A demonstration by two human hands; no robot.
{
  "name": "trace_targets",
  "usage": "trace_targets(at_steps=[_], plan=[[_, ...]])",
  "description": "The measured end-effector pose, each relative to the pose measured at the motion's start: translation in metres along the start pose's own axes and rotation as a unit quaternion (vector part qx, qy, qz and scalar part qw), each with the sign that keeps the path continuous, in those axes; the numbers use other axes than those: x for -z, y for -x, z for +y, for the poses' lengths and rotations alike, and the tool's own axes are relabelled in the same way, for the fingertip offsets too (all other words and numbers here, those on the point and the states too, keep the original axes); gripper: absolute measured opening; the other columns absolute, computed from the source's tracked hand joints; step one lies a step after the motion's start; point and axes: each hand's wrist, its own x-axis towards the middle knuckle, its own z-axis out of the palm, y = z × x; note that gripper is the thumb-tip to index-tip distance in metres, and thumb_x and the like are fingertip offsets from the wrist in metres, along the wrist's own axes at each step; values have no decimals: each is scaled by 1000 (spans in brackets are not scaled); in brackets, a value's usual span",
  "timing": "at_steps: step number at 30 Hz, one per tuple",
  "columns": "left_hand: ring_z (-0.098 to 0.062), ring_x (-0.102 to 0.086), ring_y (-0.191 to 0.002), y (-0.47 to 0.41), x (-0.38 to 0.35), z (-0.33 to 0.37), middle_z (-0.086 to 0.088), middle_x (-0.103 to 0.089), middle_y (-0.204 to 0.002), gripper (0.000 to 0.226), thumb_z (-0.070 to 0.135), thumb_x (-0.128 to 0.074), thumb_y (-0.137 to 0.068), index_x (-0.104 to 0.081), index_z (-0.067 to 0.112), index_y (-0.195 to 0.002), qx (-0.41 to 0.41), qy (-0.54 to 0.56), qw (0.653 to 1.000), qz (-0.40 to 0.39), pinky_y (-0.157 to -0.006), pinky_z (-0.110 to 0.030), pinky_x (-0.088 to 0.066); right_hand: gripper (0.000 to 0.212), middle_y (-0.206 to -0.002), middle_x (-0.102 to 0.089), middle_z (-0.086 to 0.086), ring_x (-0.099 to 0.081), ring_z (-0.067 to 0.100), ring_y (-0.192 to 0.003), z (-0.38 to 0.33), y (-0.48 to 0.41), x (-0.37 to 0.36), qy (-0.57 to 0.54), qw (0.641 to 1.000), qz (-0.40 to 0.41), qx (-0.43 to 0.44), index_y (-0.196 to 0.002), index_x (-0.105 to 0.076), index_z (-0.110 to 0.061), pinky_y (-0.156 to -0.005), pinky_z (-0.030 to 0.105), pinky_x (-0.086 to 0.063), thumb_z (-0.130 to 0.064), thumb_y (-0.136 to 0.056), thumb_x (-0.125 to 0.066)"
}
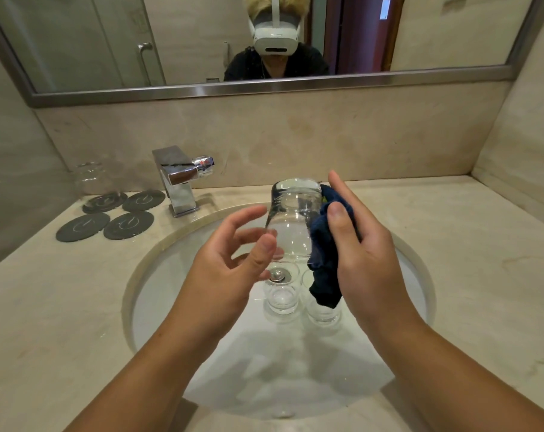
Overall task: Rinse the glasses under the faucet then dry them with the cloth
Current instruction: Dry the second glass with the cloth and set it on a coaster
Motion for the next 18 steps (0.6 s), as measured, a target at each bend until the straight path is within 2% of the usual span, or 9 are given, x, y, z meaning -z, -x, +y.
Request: trace_targets(at_steps=[2, 3, 6, 8, 10, 11, 13, 15, 18], plan=[[-20, -79, -107, 2, -1, 3, 3, -78, -122, 49, 56, -86, -85, -68, 42, -128, 4, 17, 1000, -5, -85, -32, -62, 46, -124, -69, -14, -62, 10, -111, 2, 1, 0, 13, 1000, -8, 23, -143, -47, -67, -106, 48, -53, -61, -98, -50], [-21, -79, -108, 3, 0, 2, 2, -78, -123, 53, 57, -85, -80, -68, 42, -128, 6, 18, 1000, -12, -86, -33, -63, 47, -115, -63, -20, -58, 4, -103, 2, 2, -1, 22, 999, -17, 34, -143, -46, -69, -96, 39, -53, -62, -97, -49], [-22, -80, -104, 3, -1, 2, 2, -78, -122, 68, 57, -89, -68, -63, 39, -129, 8, -6, 1000, -11, -85, -33, -63, 51, -104, -55, -28, -49, -10, -89, 3, 4, -4, 35, 997, -45, 55, -150, -45, -59, -81, 25, -41, -57, -99, -48], [-23, -80, -103, 3, 0, 2, 2, -79, -120, 64, 51, -89, -71, -63, 37, -128, 13, 3, 1000, -12, -83, -30, -63, 51, -108, -61, -26, -52, -9, -91, 3, 4, -3, 27, 997, -49, 59, -152, -45, -56, -83, 26, -44, -55, -101, -48], [-27, -80, -105, 3, 1, 3, -2, -79, -122, 63, 49, -88, -76, -63, 31, -131, 37, 49, 998, -33, -83, -29, -62, 47, -129, -70, -17, -63, -2, -111, 1, 3, -2, 17, 998, -31, 55, -151, -49, -50, -99, 33, -53, -50, -104, -47], [-29, -79, -108, 4, 2, 2, -5, -78, -124, 70, 52, -91, -73, -64, 29, -134, 49, 67, 995, -47, -84, -28, -62, 46, -140, -68, -13, -62, 1, -125, -1, 3, -1, 8, 999, -22, 48, -151, -51, -46, -111, 37, -50, -45, -105, -46], [-31, -77, -114, 4, 3, 3, -7, -76, -130, 86, 67, -93, -64, -65, 30, -138, 64, 86, 992, -70, -87, -28, -61, 47, -148, -62, -18, -54, 1, -139, -3, 2, -1, -12, 999, -13, 29, -151, -53, -39, -121, 39, -41, -42, -105, -45], [-24, -75, -118, 3, 2, 4, -1, -76, -131, 82, 76, -88, -64, -68, 38, -135, 56, 55, 994, -70, -88, -28, -60, 46, -147, -64, -13, -57, 7, -138, -2, 2, -1, -13, 1000, -7, 12, -149, -54, -45, -120, 46, -43, -46, -103, -47], [-9, -76, -110, 1, -2, 3, 14, -77, -123, 63, 77, -78, -72, -67, 52, -129, 35, 2, 998, -43, -87, -28, -55, 47, -140, -69, -2, -62, 22, -131, 0, 1, -1, -7, 1000, 3, 4, -144, -51, -61, -115, 59, -46, -60, -97, -50]])
